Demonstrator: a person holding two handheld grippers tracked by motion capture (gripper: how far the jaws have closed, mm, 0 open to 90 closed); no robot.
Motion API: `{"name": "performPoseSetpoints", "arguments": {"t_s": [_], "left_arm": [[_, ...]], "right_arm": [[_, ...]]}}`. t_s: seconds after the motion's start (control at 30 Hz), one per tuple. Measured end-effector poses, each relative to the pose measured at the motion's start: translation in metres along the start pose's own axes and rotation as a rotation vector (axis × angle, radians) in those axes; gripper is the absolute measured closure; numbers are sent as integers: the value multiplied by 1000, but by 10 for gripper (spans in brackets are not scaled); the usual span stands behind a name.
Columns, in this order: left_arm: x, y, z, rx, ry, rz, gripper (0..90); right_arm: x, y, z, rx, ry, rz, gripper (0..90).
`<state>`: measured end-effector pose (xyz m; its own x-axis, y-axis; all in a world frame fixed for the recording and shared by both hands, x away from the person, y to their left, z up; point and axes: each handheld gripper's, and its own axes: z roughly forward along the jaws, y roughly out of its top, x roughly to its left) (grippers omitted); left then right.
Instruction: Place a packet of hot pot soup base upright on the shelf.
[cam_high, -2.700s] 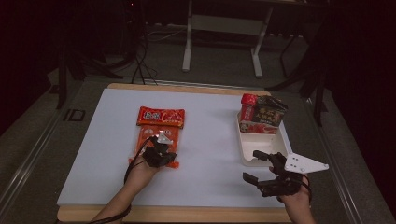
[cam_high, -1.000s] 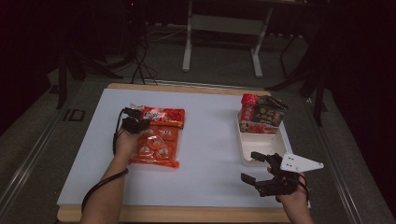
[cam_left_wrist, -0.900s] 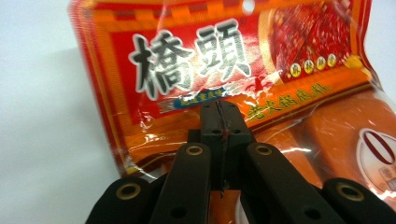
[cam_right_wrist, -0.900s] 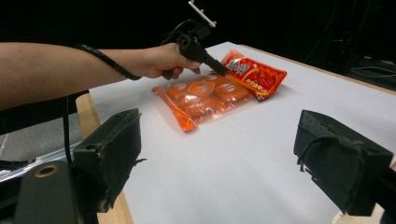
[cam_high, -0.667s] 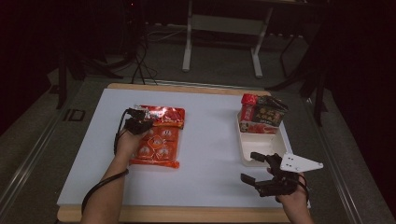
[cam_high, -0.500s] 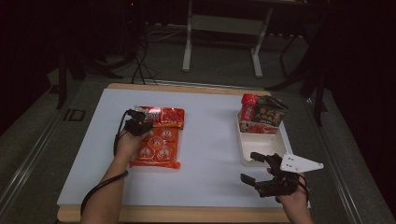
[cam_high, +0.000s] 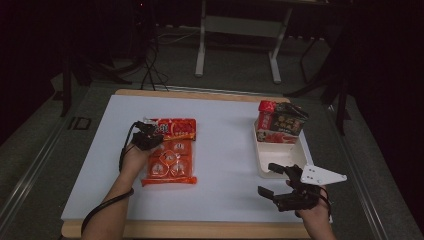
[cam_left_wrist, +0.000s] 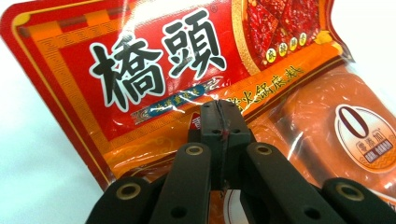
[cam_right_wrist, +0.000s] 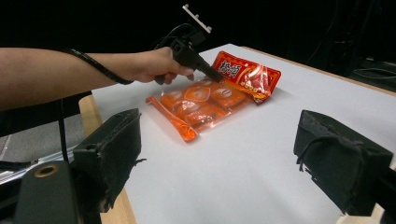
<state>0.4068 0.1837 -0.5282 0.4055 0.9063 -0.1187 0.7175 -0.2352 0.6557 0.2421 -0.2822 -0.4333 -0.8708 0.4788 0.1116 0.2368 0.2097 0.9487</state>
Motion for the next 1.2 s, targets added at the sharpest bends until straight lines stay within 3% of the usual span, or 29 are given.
{"name": "performPoseSetpoints", "arguments": {"t_s": [0.27,0.6,0.97,1.2], "left_arm": [[-11,-15,-11,-3,-14,18,900],[-26,-26,-18,0,-60,26,900],[-60,-36,-22,21,-156,96,900],[-74,-41,-24,21,-193,104,900]], "right_arm": [[2,3,1,-2,5,-4,147],[3,3,3,-1,12,-5,148],[3,4,6,-1,18,-4,148],[3,4,6,1,19,-4,148]]}}
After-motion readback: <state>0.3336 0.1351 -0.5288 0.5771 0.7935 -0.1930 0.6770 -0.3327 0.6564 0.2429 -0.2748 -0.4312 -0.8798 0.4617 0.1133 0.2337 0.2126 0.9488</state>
